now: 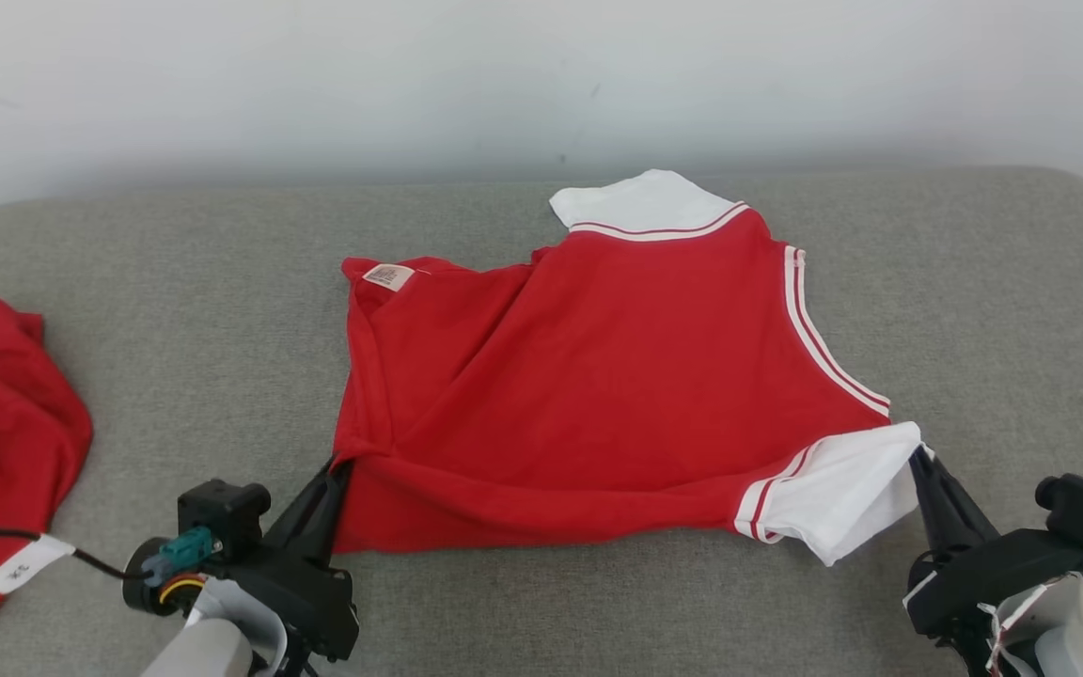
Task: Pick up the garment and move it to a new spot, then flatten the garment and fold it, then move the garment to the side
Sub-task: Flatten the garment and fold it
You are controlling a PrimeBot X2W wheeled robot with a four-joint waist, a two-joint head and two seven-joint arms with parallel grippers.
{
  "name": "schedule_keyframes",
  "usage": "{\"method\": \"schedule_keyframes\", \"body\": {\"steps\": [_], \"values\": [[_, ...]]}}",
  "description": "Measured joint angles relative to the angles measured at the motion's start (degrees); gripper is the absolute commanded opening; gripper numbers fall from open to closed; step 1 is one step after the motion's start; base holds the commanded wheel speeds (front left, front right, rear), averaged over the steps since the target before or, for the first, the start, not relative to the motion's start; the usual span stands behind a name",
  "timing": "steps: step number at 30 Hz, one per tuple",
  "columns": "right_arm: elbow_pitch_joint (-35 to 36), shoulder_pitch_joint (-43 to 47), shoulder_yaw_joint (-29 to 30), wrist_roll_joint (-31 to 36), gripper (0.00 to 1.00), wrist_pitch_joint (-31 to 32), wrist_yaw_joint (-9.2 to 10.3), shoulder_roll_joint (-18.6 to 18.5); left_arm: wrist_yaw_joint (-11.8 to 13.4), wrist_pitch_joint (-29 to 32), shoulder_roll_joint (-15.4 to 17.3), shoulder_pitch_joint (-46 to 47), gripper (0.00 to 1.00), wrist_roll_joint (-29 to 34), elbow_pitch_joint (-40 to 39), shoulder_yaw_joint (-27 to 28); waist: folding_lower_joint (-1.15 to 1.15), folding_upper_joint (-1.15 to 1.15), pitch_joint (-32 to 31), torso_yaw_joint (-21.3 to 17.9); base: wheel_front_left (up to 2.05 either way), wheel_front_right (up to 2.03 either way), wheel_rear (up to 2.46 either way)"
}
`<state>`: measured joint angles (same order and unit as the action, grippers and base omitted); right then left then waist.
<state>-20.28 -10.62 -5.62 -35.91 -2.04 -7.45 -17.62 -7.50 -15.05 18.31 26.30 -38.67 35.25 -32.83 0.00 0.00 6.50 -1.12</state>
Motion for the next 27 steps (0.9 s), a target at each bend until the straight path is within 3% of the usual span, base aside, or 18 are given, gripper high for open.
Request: {"method": "schedule_keyframes", "body": {"steps": [19, 20, 21, 22, 23, 24, 27], "values": [[-1.0, -0.5, -2.3, -0.7, 0.00, -3.0, 0.00, 0.4, 0.0, 0.0, -0.9, 2.2, 0.00, 2.7, 3.9, -0.2, 0.00, 0.00, 0.5, -0.7, 0.00, 0.00, 0.00], [-0.8, 0.0, -2.3, -0.8, 0.00, -3.0, 0.00, 0.4, 0.0, 0.0, -1.1, 2.1, 0.44, 2.7, 3.8, 0.2, 0.00, 0.00, 0.4, -0.6, 0.00, 0.00, 0.00], [-0.7, 0.4, -2.2, -0.9, 0.00, -3.0, 0.00, 0.5, 0.0, 0.0, -1.2, 1.9, 1.00, 2.8, 3.8, 0.8, 0.00, 0.00, 0.2, -0.4, 0.00, 0.00, 0.00], [-0.5, 1.0, -2.1, -0.9, 0.18, -3.2, 0.00, 0.5, 0.0, 0.0, -1.4, 1.7, 1.00, 2.8, 3.6, 1.5, 0.00, 0.00, 0.0, -0.3, 0.00, 0.00, 0.00], [-0.2, 1.5, -2.2, -0.7, 0.87, -3.5, 0.00, 0.5, 0.0, 0.0, -1.5, 1.4, 1.00, 2.9, 3.2, 1.8, 0.00, 0.00, -0.2, -0.2, 0.00, 0.00, 0.00], [0.3, 2.2, -2.2, -0.6, 1.00, -3.6, 0.00, 0.5, 0.0, 0.0, -1.6, 0.8, 1.00, 3.0, 2.8, 2.0, 0.00, 0.00, -0.4, -0.1, 0.00, 0.00, 0.00], [1.3, 4.9, -1.0, -0.1, 1.00, -4.2, 0.00, 0.5, 0.0, 0.0, -1.8, -2.2, 1.00, 4.0, 0.8, 3.8, 0.00, 0.00, -0.9, 0.2, 0.00, 0.00, 0.00]]}}
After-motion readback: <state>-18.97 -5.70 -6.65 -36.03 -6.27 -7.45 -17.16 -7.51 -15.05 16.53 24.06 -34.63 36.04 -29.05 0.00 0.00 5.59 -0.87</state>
